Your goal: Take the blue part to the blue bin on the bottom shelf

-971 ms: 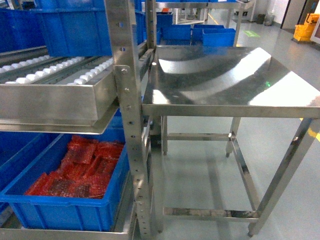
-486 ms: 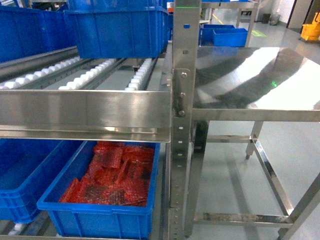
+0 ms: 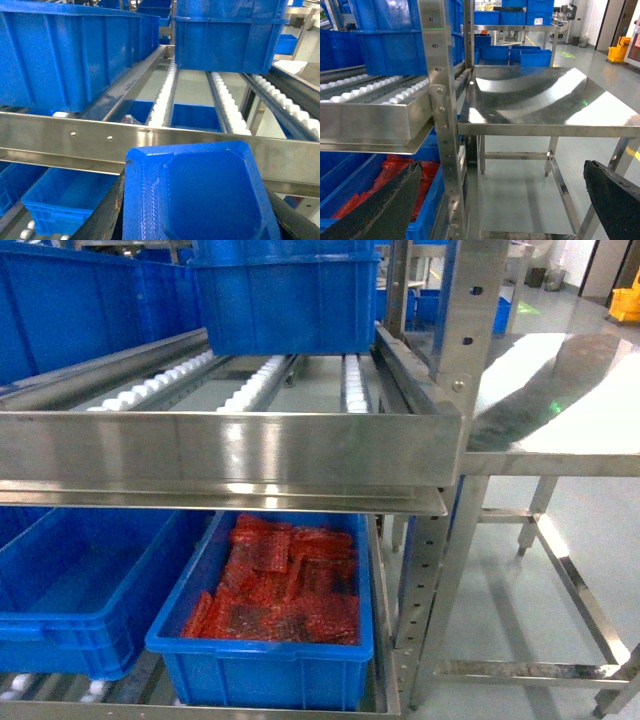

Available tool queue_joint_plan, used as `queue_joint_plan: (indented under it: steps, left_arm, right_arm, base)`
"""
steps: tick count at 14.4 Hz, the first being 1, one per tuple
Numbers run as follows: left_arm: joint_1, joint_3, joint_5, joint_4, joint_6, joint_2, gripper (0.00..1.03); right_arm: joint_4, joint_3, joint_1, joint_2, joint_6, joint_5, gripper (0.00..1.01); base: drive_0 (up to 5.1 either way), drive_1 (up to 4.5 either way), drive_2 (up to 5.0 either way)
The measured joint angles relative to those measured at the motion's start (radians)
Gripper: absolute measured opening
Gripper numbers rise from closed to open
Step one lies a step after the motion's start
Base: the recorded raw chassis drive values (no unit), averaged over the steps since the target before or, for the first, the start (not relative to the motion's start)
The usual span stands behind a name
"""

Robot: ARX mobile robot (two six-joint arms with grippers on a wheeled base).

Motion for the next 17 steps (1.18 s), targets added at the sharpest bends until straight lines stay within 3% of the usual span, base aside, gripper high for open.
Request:
queue_joint_plan:
  steps: [17]
  left_arm:
    - [0.000,0.000,0.000,0.001,0.000,0.001,0.44]
  right_arm:
    - [0.002,0.000,0.000,0.000,0.000,0.000,0.98]
  base:
    - [-4.7,2.17,2.4]
